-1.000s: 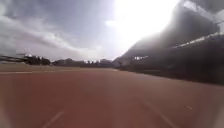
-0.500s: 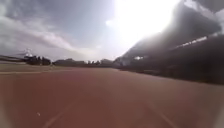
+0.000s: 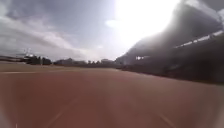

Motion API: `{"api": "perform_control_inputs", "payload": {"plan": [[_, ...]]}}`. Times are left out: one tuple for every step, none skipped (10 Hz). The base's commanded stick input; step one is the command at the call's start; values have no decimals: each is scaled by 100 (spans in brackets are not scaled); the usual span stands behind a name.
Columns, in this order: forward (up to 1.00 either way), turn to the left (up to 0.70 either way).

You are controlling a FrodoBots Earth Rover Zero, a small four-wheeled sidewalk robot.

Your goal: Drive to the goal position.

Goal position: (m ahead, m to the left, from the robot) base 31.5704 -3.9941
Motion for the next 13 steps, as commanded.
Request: {"api": "perform_control_inputs", "payload": {"plan": [[70, 0], [70, 0], [70, 0], [70, 0], [70, 0], [70, 0], [70, 0], [70, 0], [70, 0], [70, 0], [70, 0], [70, 0], [70, 0]]}}
